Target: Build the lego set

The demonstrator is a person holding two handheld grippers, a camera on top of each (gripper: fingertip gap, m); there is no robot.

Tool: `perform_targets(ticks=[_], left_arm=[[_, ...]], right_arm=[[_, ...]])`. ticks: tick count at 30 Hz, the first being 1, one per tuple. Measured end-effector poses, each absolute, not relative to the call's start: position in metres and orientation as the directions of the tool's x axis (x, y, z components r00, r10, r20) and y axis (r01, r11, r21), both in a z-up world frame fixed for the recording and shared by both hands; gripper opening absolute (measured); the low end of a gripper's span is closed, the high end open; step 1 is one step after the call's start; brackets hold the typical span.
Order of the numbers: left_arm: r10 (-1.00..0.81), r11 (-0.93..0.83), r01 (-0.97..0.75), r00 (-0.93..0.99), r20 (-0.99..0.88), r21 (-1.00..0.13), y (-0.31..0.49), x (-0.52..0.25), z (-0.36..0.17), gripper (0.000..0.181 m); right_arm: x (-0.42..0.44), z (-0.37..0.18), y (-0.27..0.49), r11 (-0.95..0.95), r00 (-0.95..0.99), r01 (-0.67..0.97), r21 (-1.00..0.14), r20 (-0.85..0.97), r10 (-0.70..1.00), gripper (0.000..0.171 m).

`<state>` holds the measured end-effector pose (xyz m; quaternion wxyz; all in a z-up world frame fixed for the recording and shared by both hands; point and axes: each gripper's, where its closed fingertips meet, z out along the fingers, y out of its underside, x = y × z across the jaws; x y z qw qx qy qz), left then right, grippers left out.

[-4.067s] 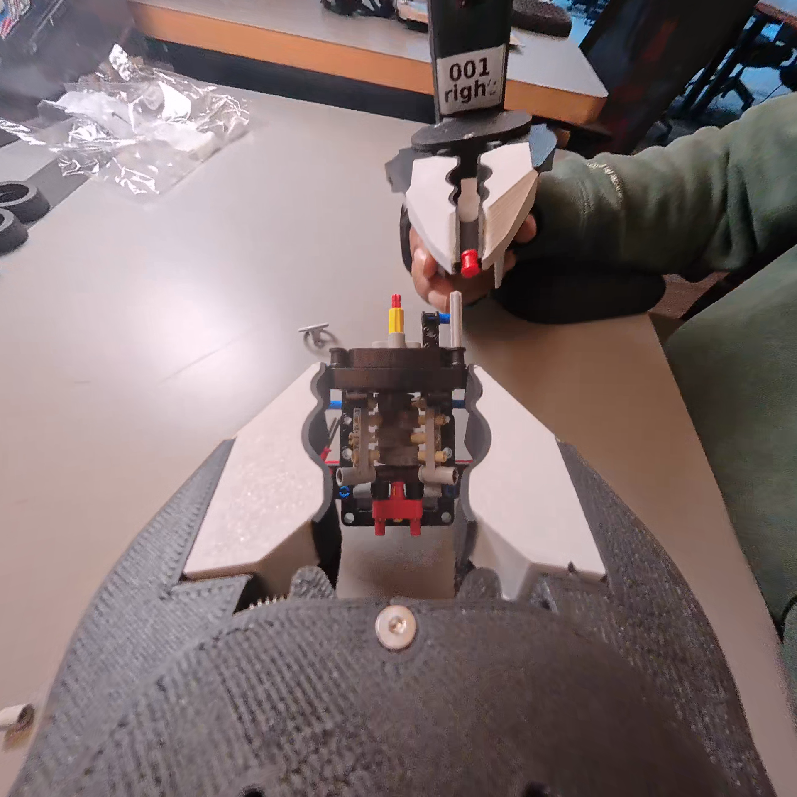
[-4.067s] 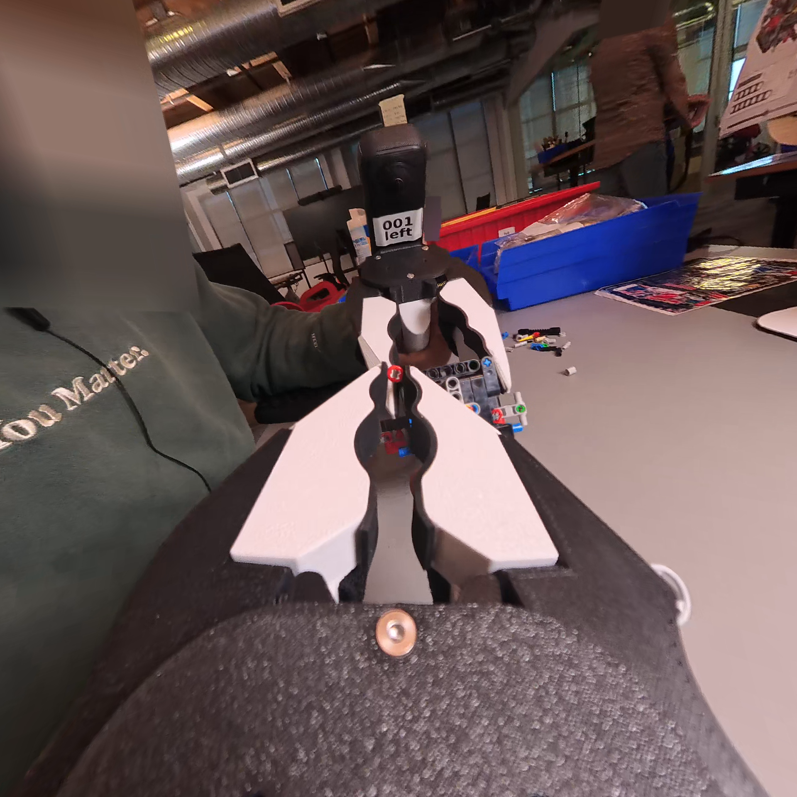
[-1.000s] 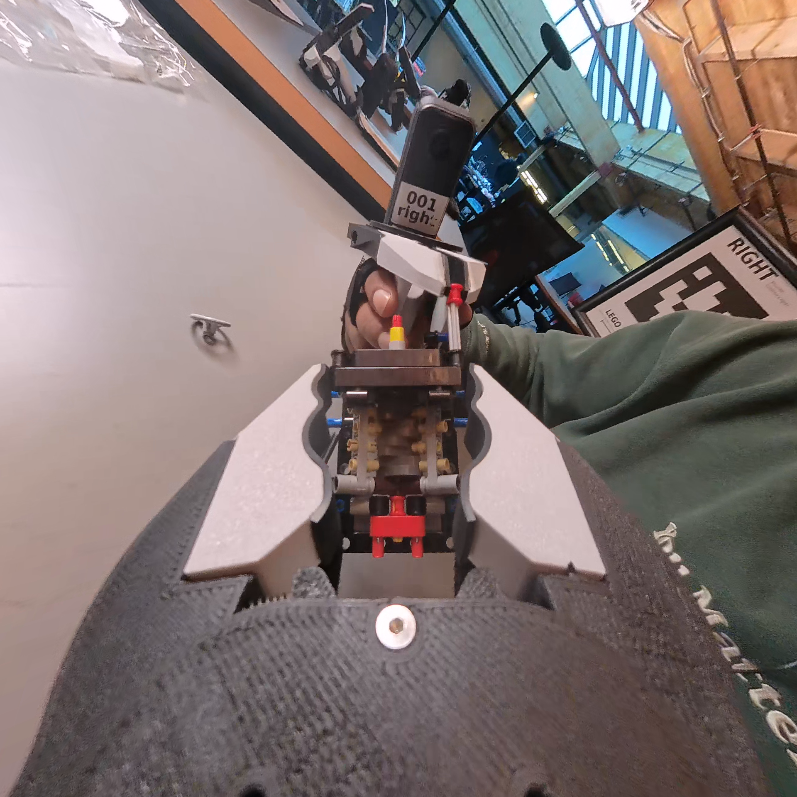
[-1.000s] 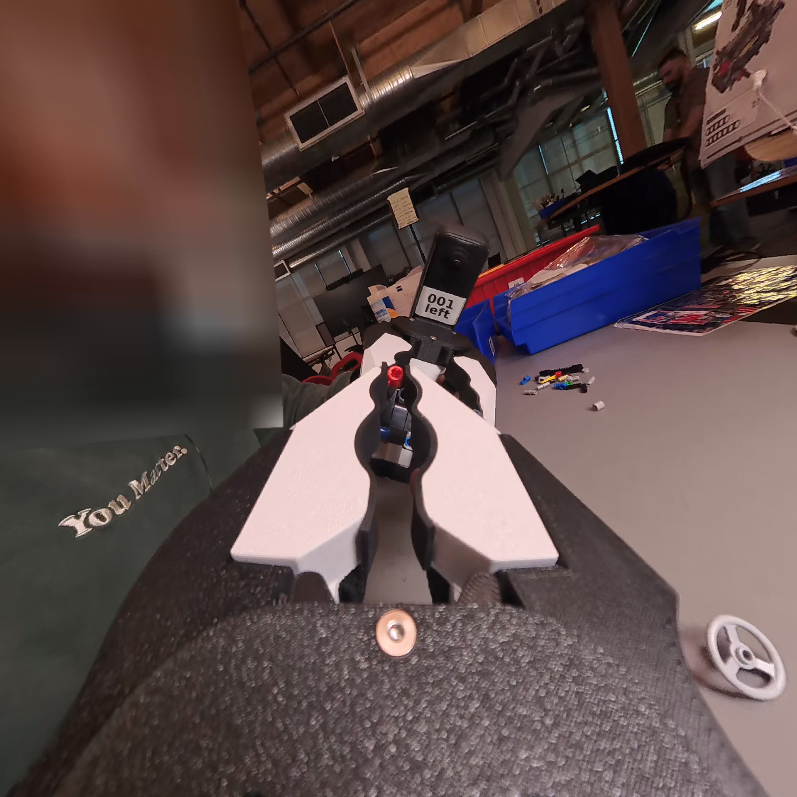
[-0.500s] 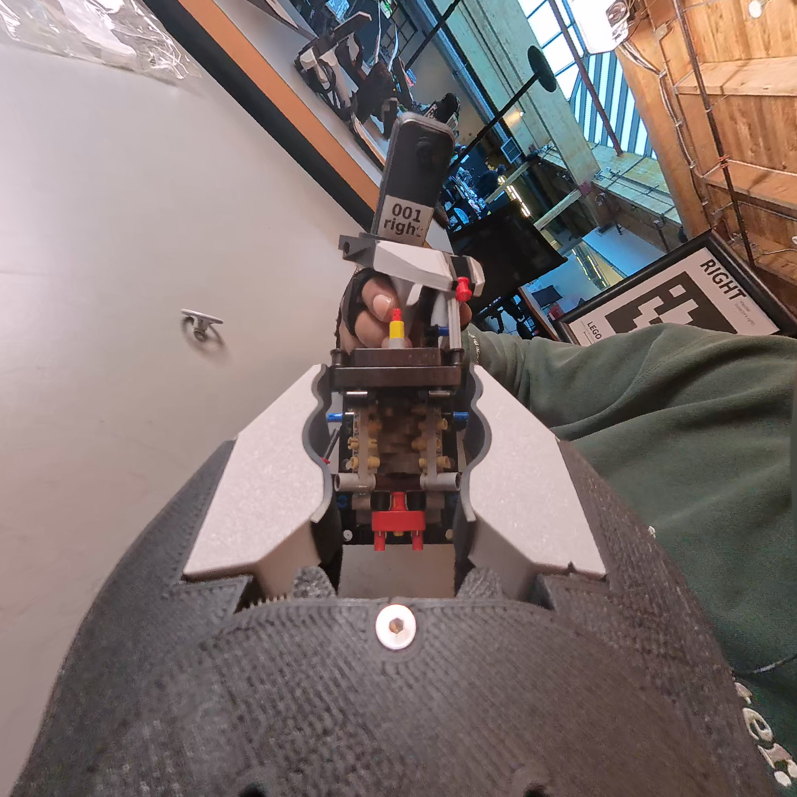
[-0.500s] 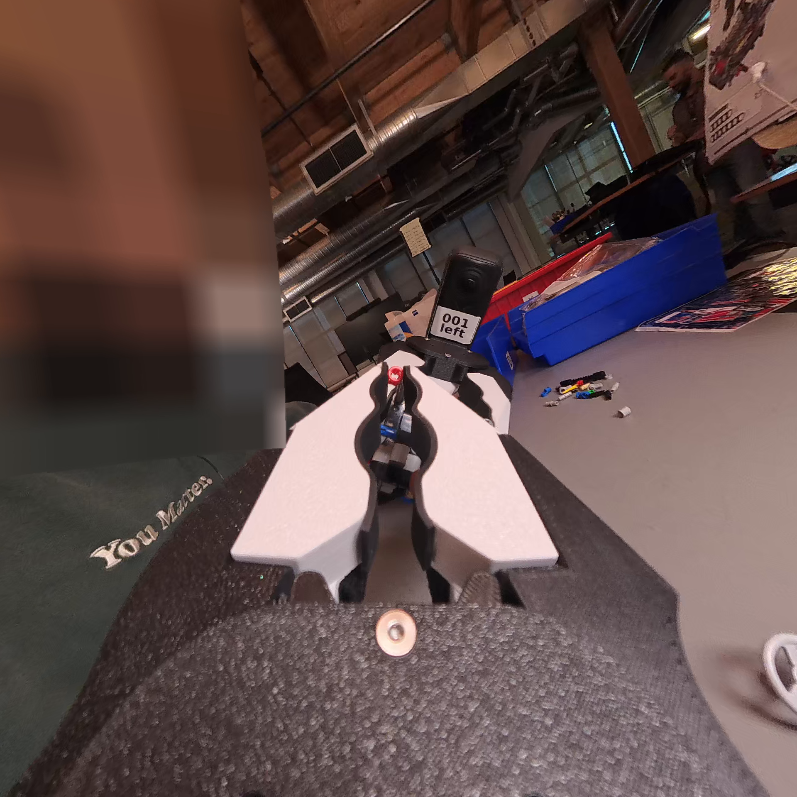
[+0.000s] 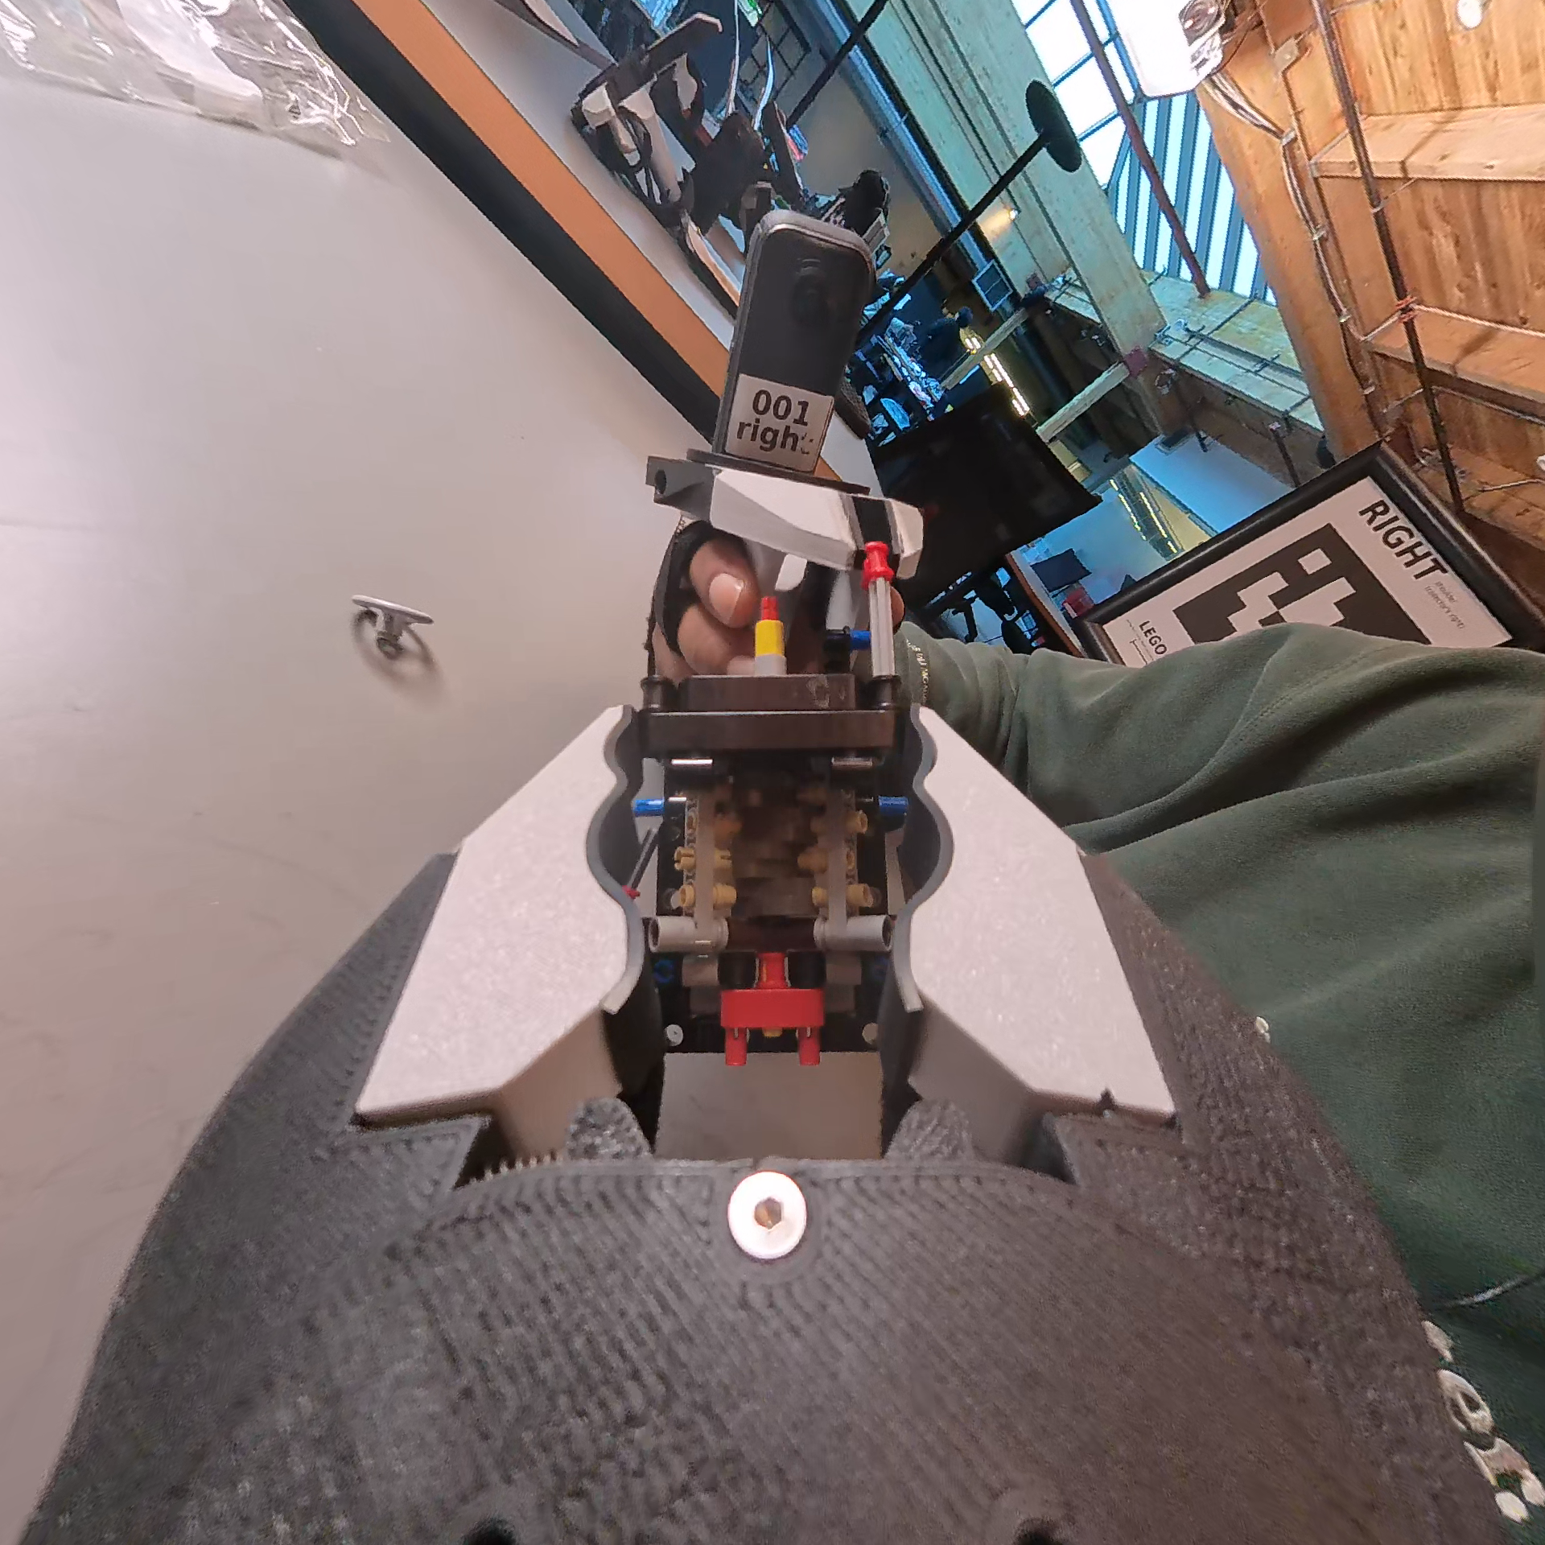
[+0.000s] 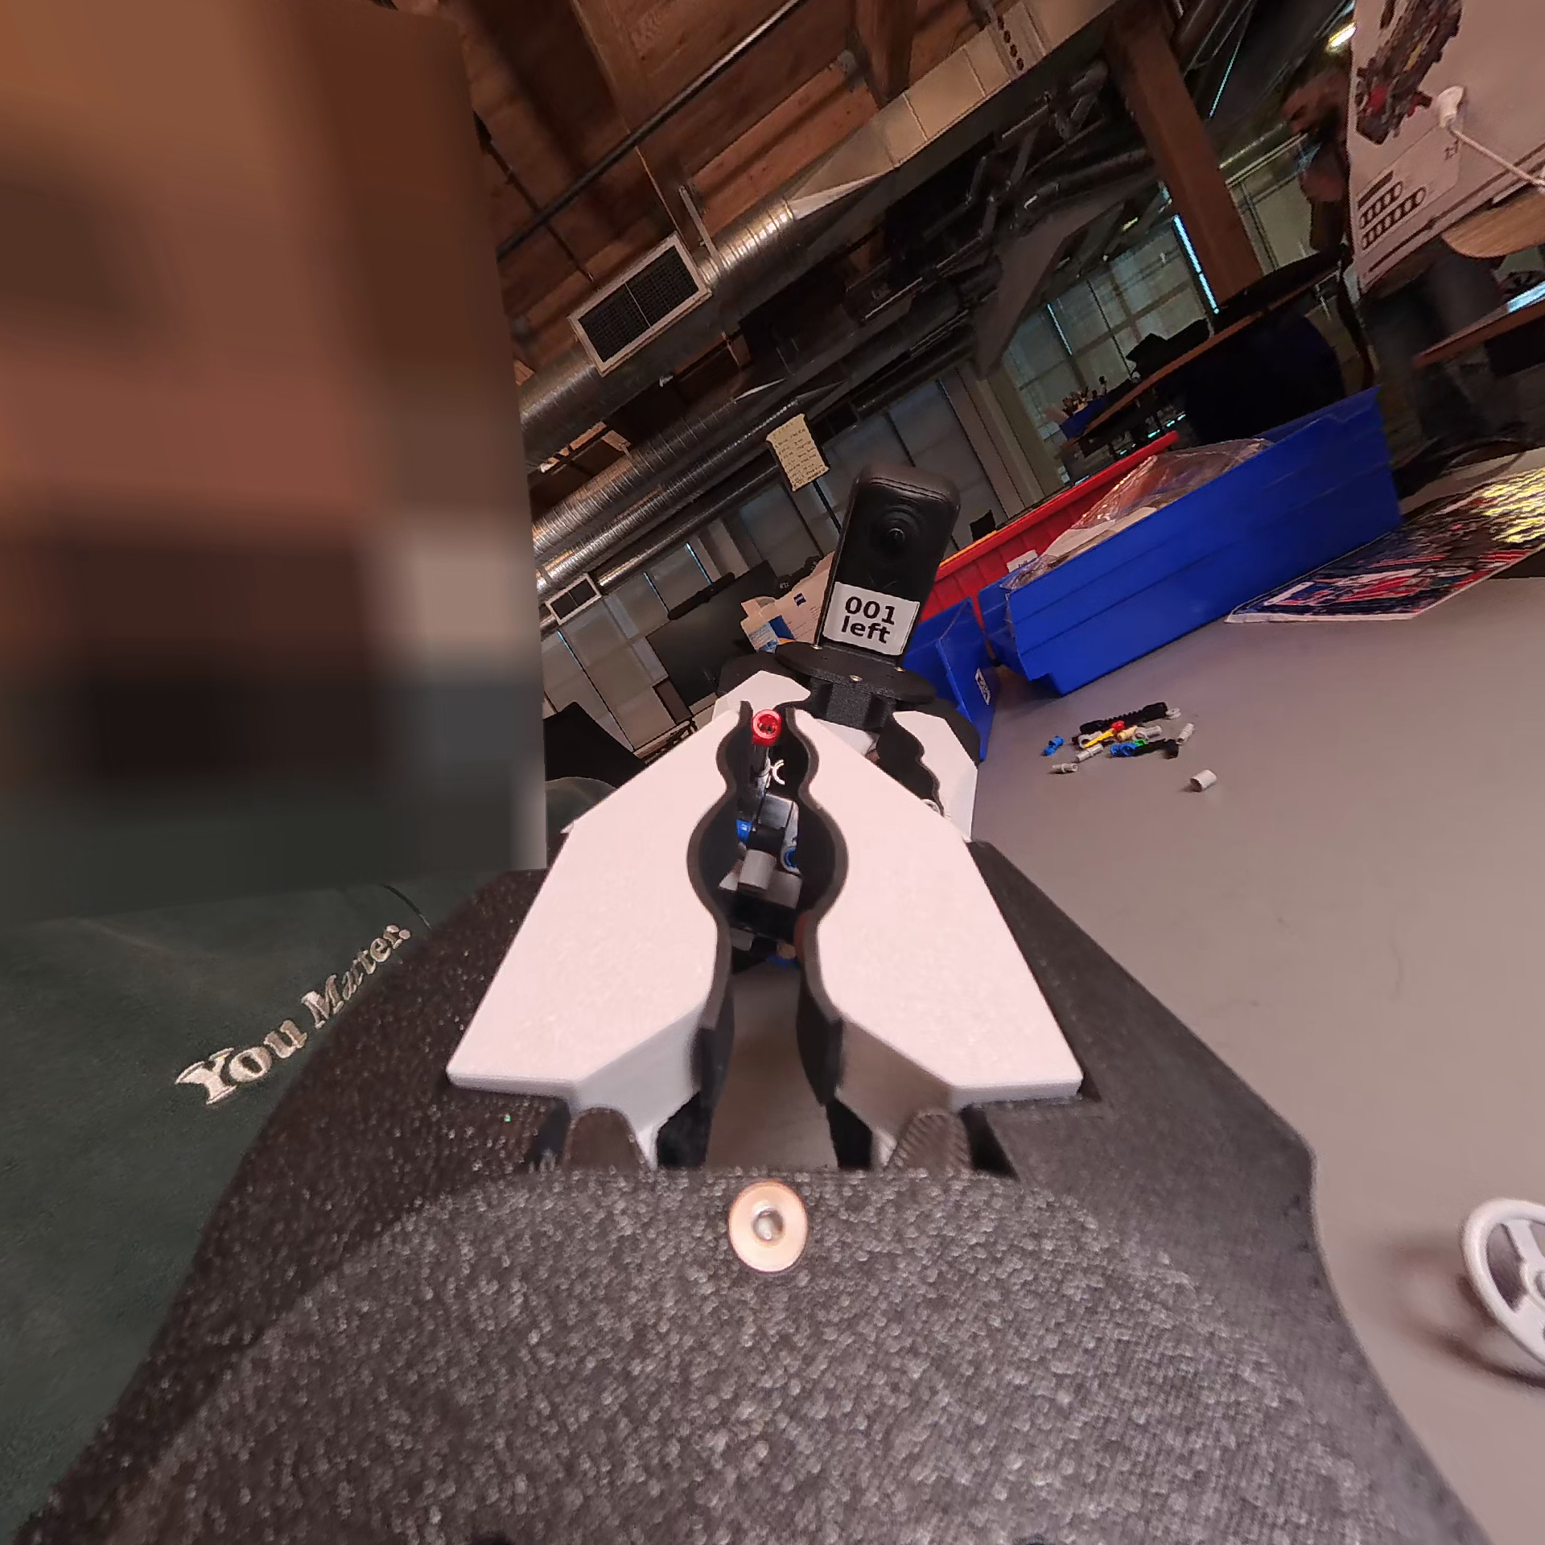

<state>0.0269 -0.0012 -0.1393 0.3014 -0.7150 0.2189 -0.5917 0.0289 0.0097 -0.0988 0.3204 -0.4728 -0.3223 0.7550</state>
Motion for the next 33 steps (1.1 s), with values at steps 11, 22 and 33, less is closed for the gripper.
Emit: perform_targets(ticks=[11,22,33], left_arm=[[-0.752,-0.606,-0.071,0.377,0.541,-0.792,0.007,0.02,-0.152,0.062],[-0.795,-0.474,-0.23,0.528,0.3,-0.85,0.016,0.012,-0.167,0.061],[-0.791,-0.443,-0.304,0.575,0.208,-0.843,0.021,0.007,-0.185,0.061]], right_arm=[[0.026,-0.11,0.014,-0.567,-0.283,-0.115,-0.816,-0.52,0.806,0.004],[0.022,-0.127,0.017,-0.558,-0.193,-0.016,-0.83,-0.545,0.816,0.005],[0.017,-0.144,0.017,-0.542,-0.118,0.041,-0.84,-0.542,0.832,0.005]])
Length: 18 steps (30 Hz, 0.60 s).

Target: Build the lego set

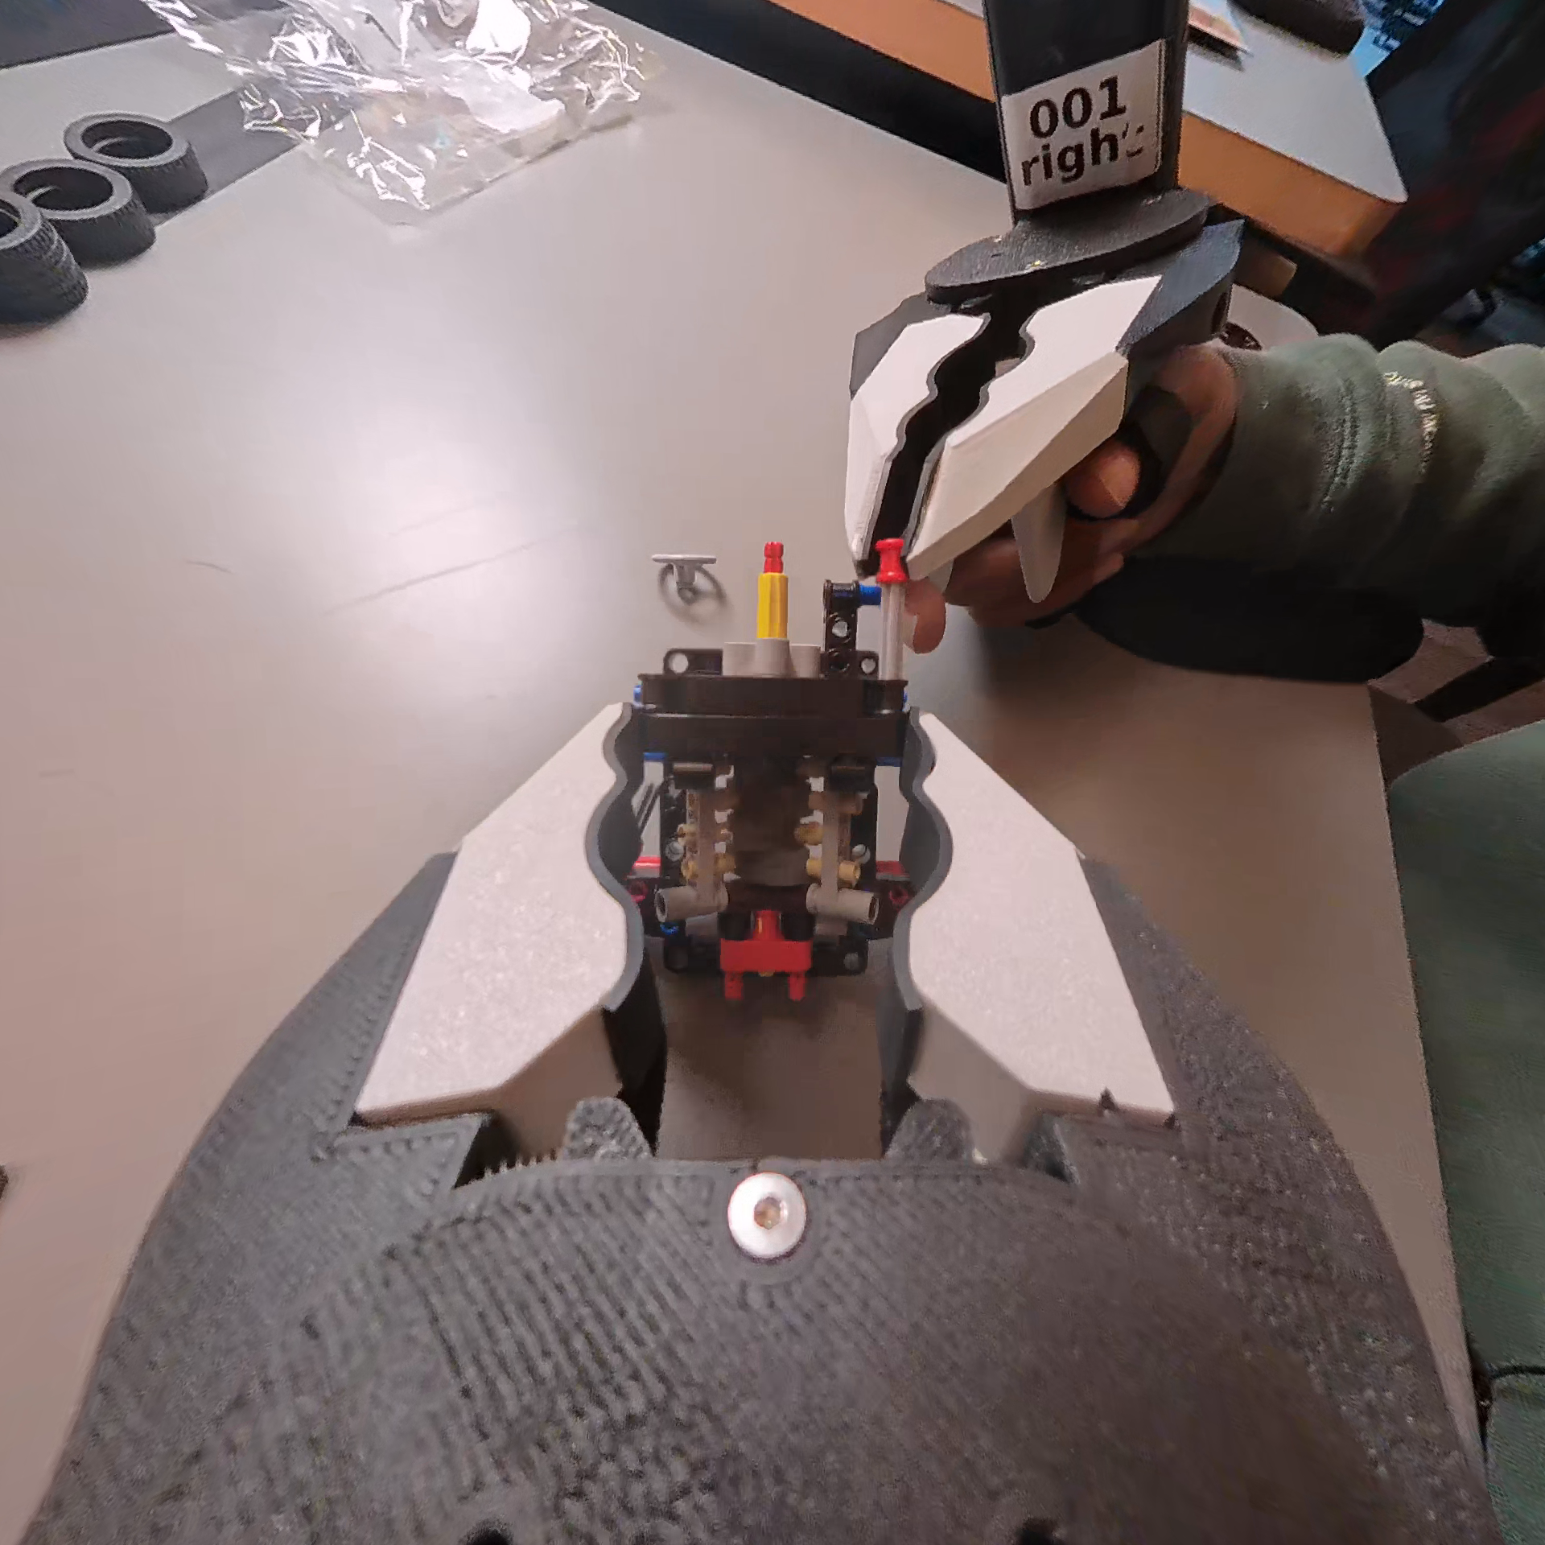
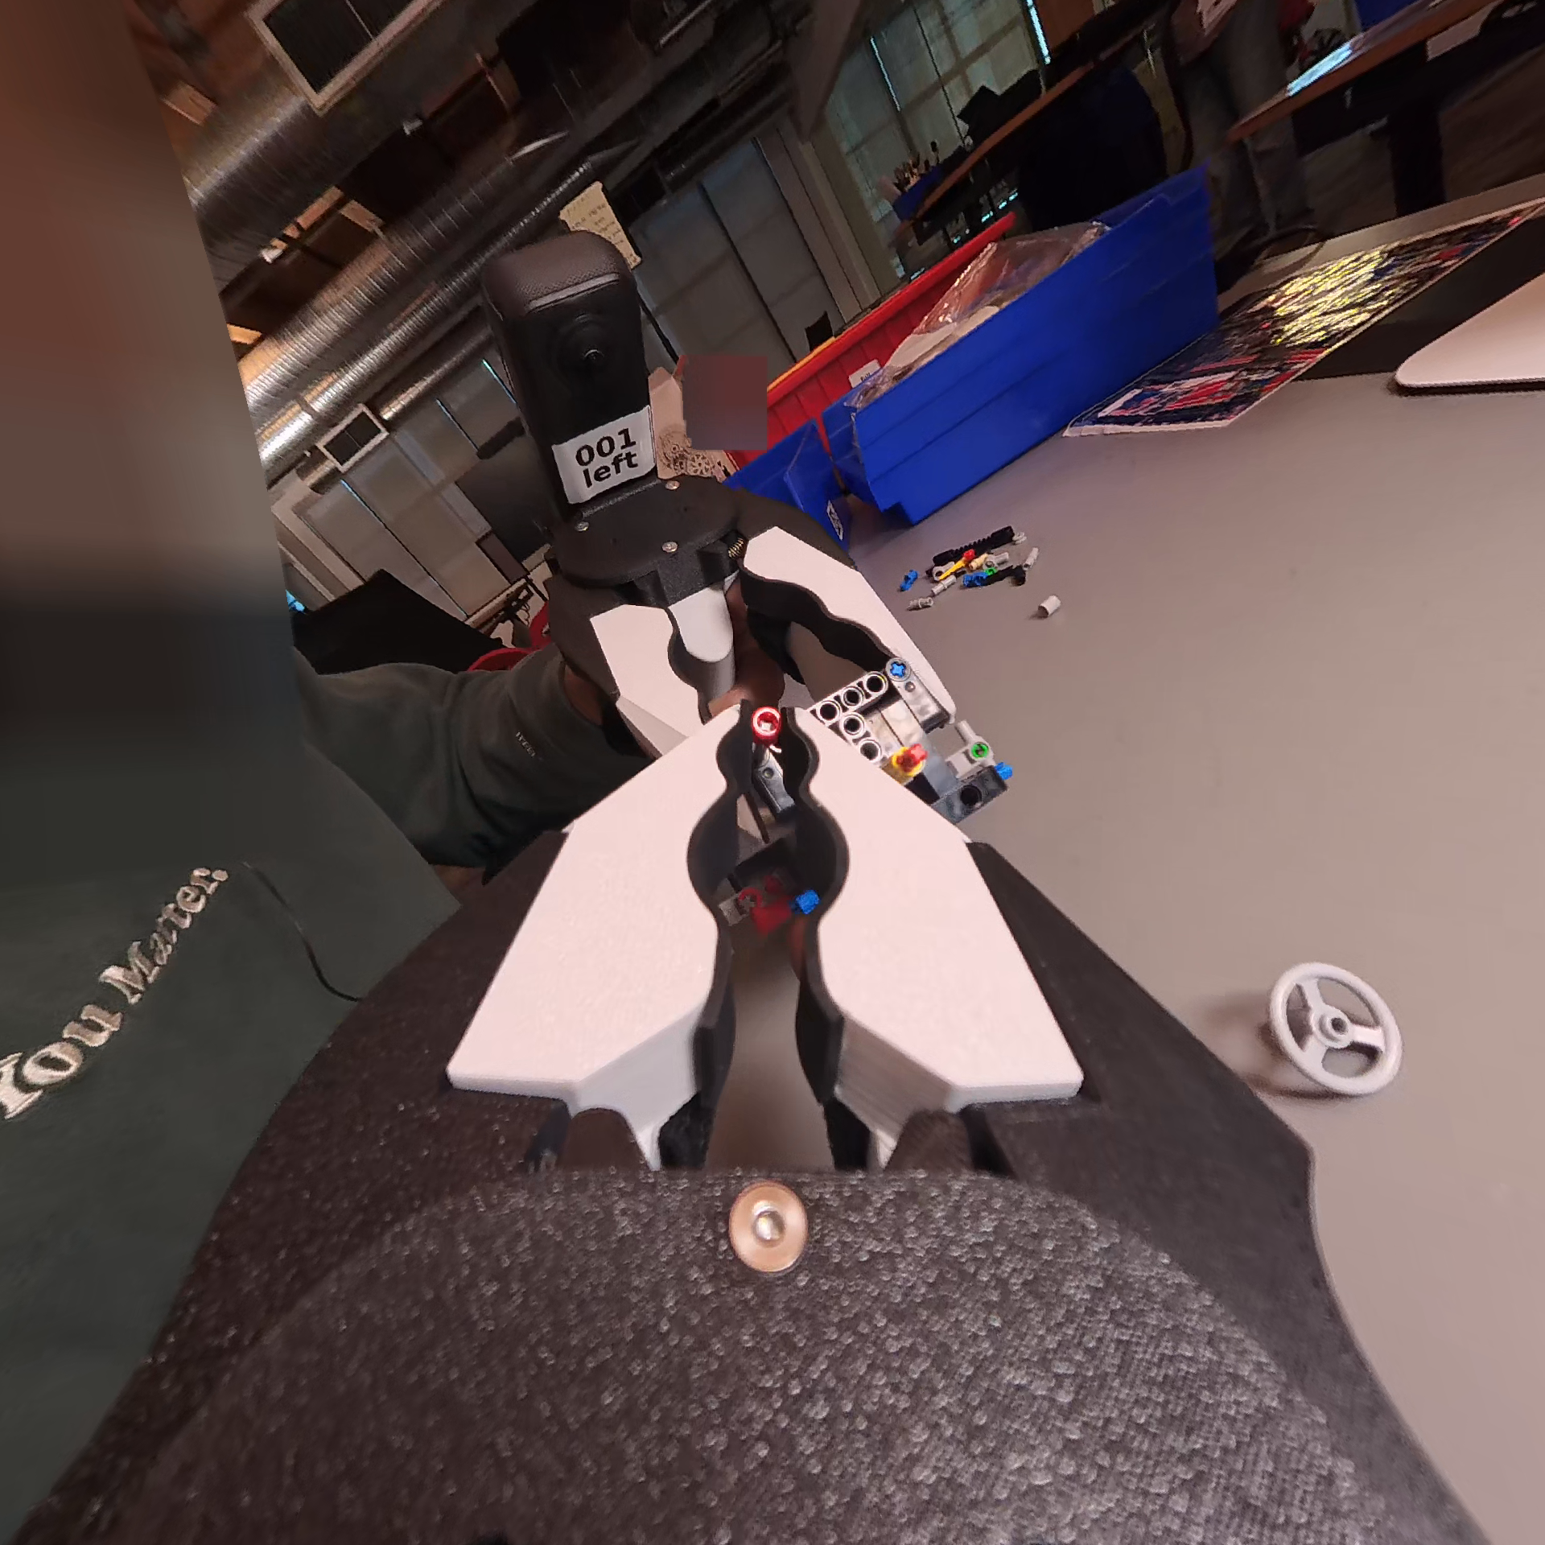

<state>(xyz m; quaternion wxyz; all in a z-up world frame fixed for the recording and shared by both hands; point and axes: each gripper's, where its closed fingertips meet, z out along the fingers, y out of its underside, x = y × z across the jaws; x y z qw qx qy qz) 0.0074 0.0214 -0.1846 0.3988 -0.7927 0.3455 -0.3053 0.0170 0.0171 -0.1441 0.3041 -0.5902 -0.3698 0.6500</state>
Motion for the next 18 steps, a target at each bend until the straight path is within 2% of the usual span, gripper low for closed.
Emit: perform_targets(ticks=[7,15,18], left_arm=[[-0.8,-0.437,-0.347,0.571,0.183,-0.83,0.021,0.007,-0.195,0.062],[-0.833,-0.391,-0.43,0.542,0.113,-0.814,0.016,0.008,-0.208,0.061],[-0.868,-0.342,-0.493,0.491,0.068,-0.8,0.01,0.009,-0.215,0.061]], right_arm=[[0.021,-0.162,0.015,-0.444,-0.071,0.159,-0.882,-0.459,0.886,0.005],[0.024,-0.184,0.006,-0.435,-0.09,0.277,-0.857,-0.474,0.876,0.005],[0.025,-0.195,-0.002,-0.383,-0.119,0.371,-0.846,-0.452,0.884,0.005]])
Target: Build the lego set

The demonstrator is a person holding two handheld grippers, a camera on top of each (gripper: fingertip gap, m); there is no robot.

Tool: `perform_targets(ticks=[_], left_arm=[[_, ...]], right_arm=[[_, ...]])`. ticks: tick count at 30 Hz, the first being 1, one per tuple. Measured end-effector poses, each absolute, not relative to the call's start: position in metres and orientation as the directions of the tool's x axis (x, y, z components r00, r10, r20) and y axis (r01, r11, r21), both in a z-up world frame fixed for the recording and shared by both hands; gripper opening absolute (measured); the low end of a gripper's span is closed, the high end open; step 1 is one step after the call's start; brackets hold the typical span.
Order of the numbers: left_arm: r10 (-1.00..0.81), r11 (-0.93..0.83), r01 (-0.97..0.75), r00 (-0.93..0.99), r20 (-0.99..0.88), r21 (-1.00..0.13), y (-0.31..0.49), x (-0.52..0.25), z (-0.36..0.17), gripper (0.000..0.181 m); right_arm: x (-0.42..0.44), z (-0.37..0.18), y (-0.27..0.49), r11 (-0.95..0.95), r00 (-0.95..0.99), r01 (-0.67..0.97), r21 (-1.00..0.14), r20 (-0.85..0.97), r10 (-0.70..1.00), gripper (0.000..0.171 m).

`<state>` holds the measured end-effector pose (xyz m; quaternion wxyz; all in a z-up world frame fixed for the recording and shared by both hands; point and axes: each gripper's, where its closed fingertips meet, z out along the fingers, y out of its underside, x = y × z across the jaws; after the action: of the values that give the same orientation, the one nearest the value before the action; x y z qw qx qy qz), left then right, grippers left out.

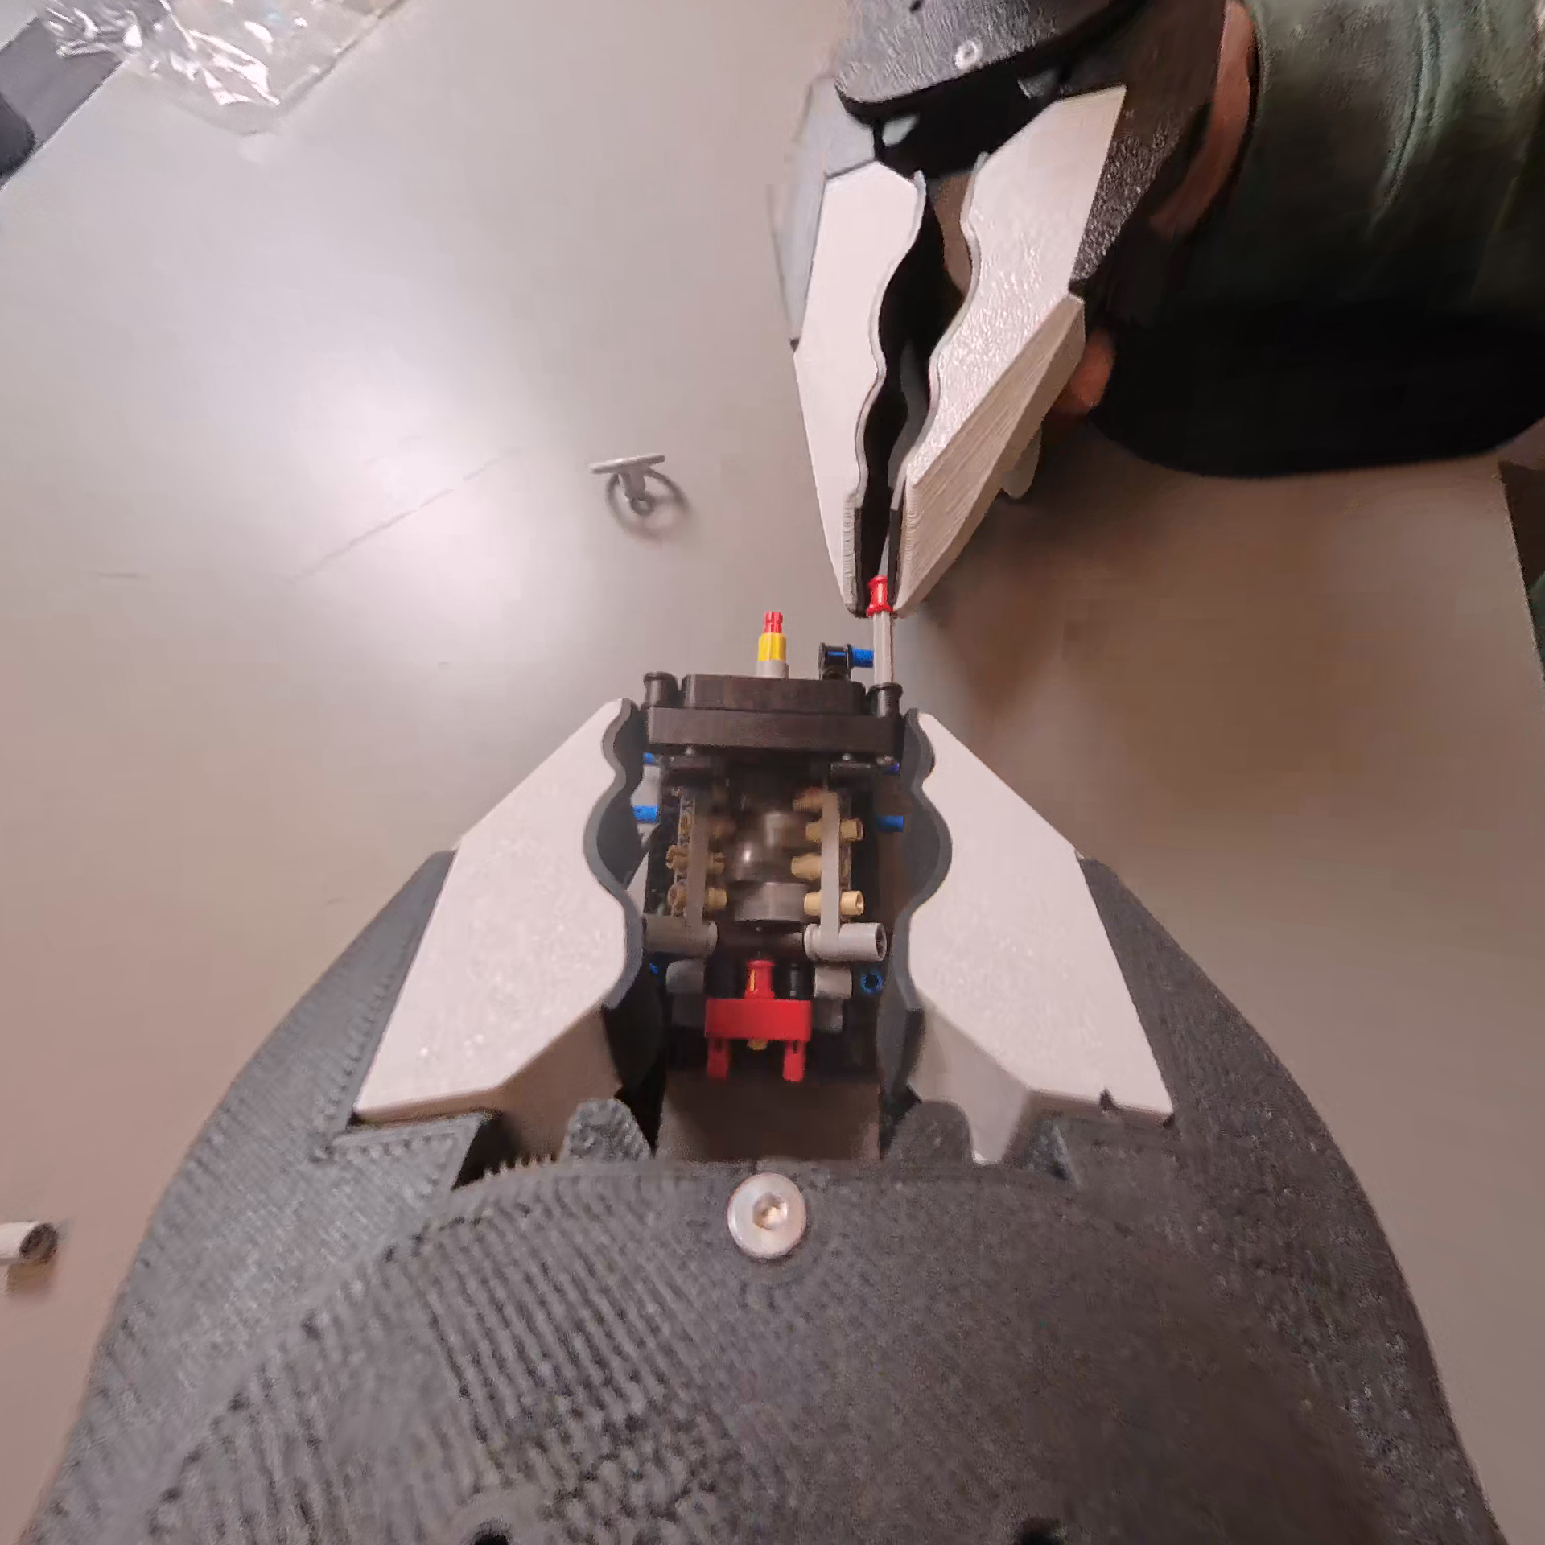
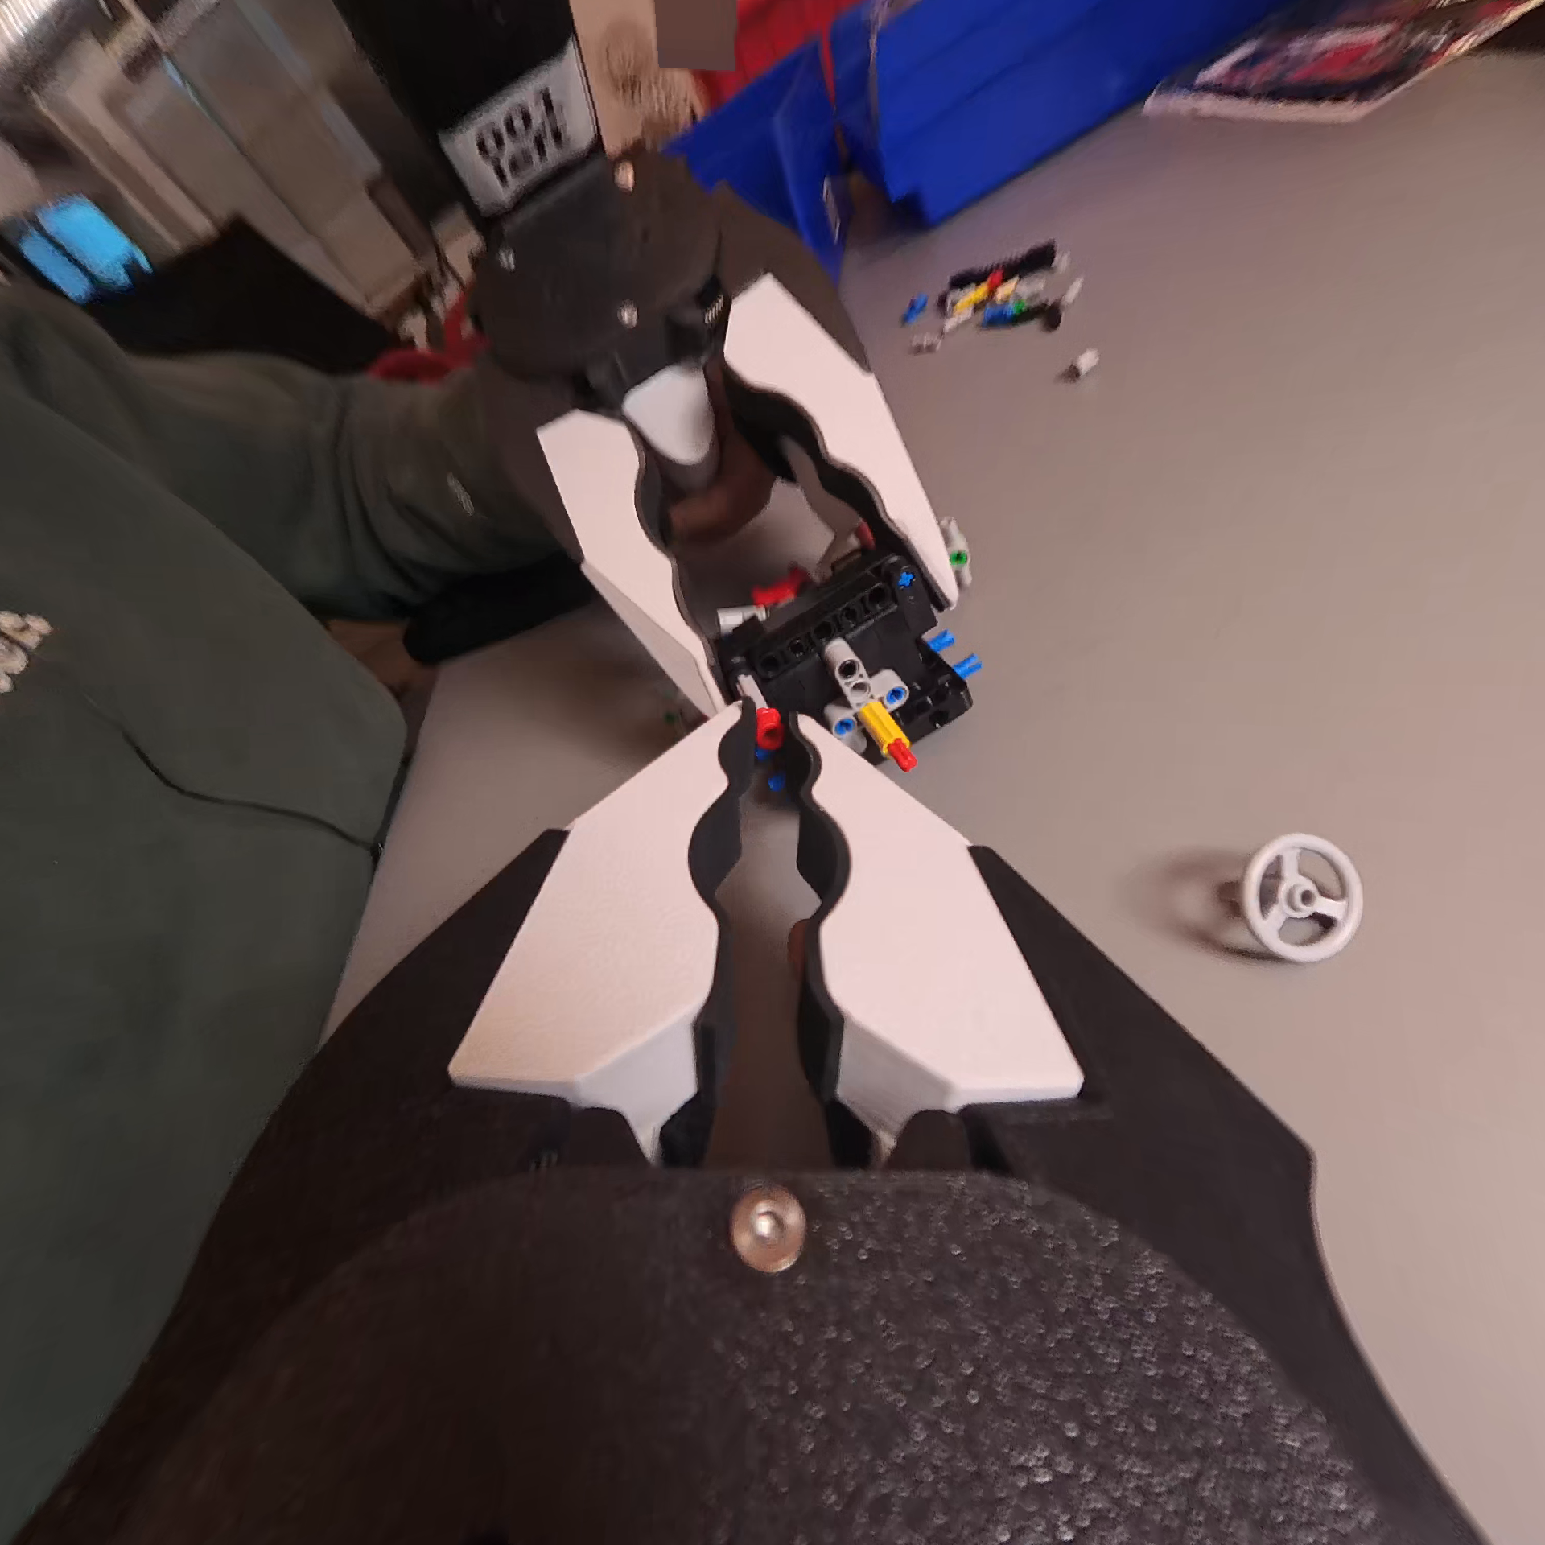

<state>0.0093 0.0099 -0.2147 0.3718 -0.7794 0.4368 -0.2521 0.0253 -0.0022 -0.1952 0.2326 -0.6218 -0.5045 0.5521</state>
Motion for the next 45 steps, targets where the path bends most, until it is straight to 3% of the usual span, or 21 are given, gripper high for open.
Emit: perform_targets(ticks=[4,7,15,24,42,45], left_arm=[[-0.908,-0.27,-0.565,0.418,0.012,-0.779,0.003,0.011,-0.219,0.062],[-0.92,-0.244,-0.579,0.391,-0.003,-0.778,0.001,0.012,-0.219,0.062],[-0.927,-0.224,-0.588,0.374,-0.016,-0.777,0.001,0.013,-0.22,0.062],[-0.931,-0.217,-0.587,0.364,-0.015,-0.78,0.001,0.014,-0.22,0.062],[-0.941,-0.198,-0.585,0.339,-0.016,-0.786,-0.001,0.02,-0.22,0.062],[-0.93,-0.202,-0.618,0.363,-0.048,-0.76,0.005,0.015,-0.22,0.062]], right_arm=[[0.028,-0.203,-0.011,-0.159,-0.193,0.449,-0.879,-0.269,0.944,0.006],[0.029,-0.205,-0.016,0.003,-0.24,0.448,-0.894,-0.117,0.964,0.019],[0.032,-0.205,-0.014,0.133,-0.241,0.466,-0.875,0.019,0.97,0.006],[0.032,-0.206,-0.015,0.225,-0.279,0.523,-0.822,0.084,0.956,0.005],[0.019,-0.204,-0.024,0.138,-0.29,0.47,-0.872,-0.005,0.957,0.004],[0.016,-0.205,-0.018,0.184,-0.272,0.498,-0.847,0.05,0.961,0.004]])
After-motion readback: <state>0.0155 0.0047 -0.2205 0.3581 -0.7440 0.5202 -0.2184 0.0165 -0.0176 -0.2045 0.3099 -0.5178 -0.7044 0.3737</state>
